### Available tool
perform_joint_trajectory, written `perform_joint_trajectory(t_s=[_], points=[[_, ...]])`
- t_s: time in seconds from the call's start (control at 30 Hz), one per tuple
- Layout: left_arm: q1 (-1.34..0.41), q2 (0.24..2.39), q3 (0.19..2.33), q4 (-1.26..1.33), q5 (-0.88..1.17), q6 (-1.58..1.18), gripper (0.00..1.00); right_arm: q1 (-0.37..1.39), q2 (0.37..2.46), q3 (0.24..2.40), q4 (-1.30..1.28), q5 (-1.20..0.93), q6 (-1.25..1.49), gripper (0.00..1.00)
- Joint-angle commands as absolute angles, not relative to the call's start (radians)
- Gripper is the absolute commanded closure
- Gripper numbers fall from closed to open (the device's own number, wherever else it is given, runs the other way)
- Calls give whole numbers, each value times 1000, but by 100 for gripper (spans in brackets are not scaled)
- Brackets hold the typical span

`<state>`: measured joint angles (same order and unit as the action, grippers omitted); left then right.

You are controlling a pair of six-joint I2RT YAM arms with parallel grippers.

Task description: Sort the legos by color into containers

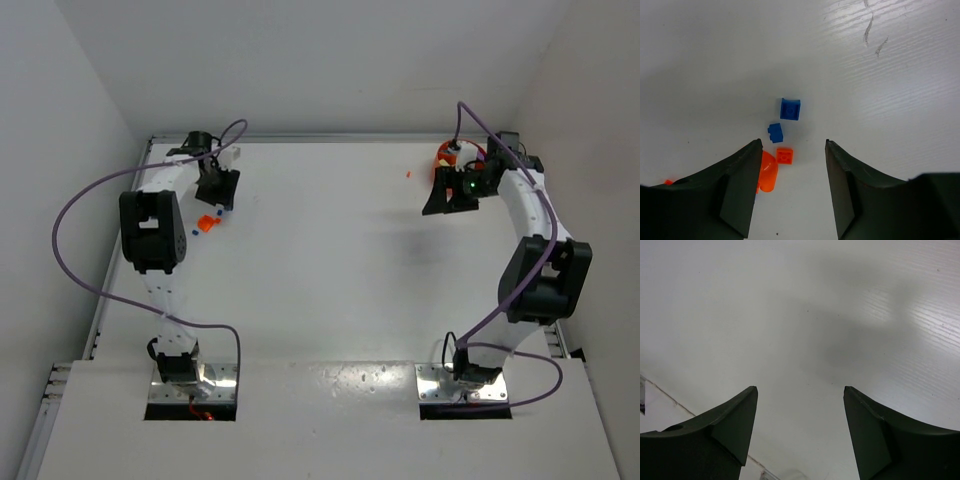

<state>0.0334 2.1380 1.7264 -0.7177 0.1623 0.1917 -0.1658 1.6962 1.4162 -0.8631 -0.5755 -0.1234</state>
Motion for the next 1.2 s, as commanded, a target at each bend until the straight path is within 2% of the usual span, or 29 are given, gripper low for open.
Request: perform_joint_trajectory(t_s=[0.0,0.57,0.73,0.93,1.17], points=[[29,2164,1761,-718,186,210,41,-153,1704,1465,-851,-566,-129,30],[-8,2289,1845,-718,176,229,49,-144,1743,1494,-861,-548,-129,30],[-8,2299,1855,-718,176,238,56,-144,1752,1512,-870,-548,-138,30],[-8,2290,1792,-718,176,238,64,-144,1761,1513,-870,-548,-138,30],[-8,2281,1753,-718,176,247,66,-144,1761,1513,-870,-548,-138,30]])
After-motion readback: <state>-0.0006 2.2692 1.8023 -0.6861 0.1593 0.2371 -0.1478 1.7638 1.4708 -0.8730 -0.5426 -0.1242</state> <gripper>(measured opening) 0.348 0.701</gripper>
